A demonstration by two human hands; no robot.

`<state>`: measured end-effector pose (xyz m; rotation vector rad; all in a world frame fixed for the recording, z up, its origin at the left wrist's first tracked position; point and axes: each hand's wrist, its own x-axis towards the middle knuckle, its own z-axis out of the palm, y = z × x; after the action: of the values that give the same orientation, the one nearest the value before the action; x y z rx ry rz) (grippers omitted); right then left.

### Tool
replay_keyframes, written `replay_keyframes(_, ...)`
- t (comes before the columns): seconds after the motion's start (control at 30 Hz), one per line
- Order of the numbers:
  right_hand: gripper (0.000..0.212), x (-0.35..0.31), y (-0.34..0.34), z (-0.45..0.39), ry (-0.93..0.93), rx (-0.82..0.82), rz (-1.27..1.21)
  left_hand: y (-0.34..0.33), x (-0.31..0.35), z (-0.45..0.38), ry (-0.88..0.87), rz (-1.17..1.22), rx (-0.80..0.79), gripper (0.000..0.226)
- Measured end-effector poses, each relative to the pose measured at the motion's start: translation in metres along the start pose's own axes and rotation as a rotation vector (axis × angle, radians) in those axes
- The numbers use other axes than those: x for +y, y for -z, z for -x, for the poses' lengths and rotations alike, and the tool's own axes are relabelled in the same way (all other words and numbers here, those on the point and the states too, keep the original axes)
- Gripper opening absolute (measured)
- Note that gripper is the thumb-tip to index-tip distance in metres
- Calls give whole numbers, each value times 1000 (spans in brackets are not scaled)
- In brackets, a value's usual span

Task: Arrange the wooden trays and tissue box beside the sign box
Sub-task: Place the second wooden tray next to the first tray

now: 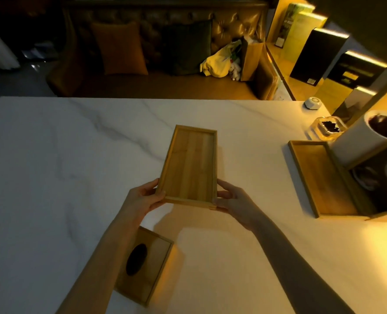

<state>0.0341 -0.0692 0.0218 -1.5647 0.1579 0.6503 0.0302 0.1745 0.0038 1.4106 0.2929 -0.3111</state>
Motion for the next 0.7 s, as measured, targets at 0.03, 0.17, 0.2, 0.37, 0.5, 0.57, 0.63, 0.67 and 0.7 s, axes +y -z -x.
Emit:
replay_keyframes(0.03,66,0,9,6,11,7,9,-11,0,1,-13,-7,-14,31)
replay_keyframes(0.17,62,2,50,31,36,43,56,-56,-3,2,-34,-11,-71,32)
replay_keyframes(0.2,62,3,60,35,36,55,62,-67,-4,2,-32,-8,-78,33)
replay_keyframes(0.37,62,12,108,49,4,127,96,-121,-14,-3,-15,-21,-89,36)
replay_keyframes(0.5,61,22,139,53,-4,189,127,-159,-23,-10,15,4,-93,34)
replay_keyframes(0.57,61,28,154,54,-6,216,128,-176,-28,-14,36,10,-97,34)
replay_keyframes(0.63,61,35,167,54,-14,239,118,-191,-33,-17,54,5,-96,32)
replay_keyframes(0.67,61,38,174,54,-22,246,112,-199,-36,-19,60,1,-91,31)
replay_keyframes(0.7,60,40,180,54,-30,249,106,-205,-39,-21,66,-4,-85,31)
